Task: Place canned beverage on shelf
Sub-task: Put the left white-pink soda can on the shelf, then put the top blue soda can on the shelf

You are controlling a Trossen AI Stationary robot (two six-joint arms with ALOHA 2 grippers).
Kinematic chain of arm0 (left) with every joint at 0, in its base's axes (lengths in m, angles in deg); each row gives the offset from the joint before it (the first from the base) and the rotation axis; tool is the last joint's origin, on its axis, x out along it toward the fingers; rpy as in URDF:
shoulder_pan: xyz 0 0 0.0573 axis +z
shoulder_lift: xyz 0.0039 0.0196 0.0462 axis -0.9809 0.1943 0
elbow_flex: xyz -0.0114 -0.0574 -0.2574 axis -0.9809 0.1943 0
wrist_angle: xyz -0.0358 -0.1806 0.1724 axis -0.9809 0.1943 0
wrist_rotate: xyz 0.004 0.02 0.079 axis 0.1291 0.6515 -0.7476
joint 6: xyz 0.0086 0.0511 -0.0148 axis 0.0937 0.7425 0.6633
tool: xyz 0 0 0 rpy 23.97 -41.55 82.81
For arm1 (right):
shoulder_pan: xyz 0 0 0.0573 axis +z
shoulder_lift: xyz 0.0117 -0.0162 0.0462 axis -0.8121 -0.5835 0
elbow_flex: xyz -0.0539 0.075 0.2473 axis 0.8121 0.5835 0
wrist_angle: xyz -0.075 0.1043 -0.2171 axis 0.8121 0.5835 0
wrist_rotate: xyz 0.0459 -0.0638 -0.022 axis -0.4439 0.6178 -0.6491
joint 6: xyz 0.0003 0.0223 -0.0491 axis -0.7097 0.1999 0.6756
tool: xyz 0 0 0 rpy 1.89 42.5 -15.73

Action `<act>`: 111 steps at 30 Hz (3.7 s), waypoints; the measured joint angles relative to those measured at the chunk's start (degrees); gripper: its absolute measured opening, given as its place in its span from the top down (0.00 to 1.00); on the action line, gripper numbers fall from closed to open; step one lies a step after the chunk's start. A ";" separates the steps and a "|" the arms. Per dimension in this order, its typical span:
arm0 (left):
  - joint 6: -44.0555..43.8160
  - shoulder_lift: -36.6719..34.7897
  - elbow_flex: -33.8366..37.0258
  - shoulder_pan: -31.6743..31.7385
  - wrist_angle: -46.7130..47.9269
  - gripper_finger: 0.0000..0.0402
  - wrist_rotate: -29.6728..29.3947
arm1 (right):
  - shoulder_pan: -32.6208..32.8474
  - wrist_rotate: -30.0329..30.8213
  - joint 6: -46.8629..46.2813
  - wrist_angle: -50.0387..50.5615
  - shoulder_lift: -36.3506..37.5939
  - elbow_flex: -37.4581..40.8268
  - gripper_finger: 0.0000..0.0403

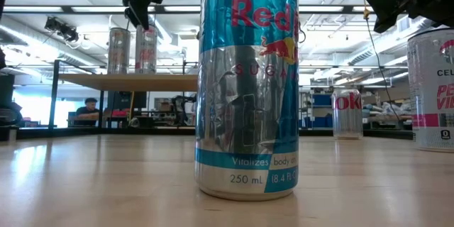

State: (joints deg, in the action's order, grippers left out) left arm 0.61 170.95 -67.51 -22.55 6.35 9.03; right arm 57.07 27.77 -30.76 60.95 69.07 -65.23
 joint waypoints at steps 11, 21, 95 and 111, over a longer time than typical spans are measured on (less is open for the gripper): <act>-1.38 -0.01 -0.03 0.02 -1.18 0.27 -0.03 | -0.02 0.00 0.00 0.01 0.01 0.01 0.29; -1.55 -0.01 -0.13 0.04 -1.16 0.23 -1.09 | 0.00 0.00 0.00 0.01 0.01 0.01 0.29; -19.12 -0.05 2.11 -32.90 -16.01 0.22 3.03 | 0.00 -1.08 -10.67 1.27 0.00 0.00 0.29; -22.98 -4.83 11.41 -37.18 -17.34 0.22 -0.71 | 0.00 1.50 -13.25 -14.28 0.01 -0.01 0.29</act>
State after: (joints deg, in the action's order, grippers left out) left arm -22.37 166.11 -56.09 -59.73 -10.99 8.32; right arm 57.07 29.27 -44.01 46.67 69.08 -65.24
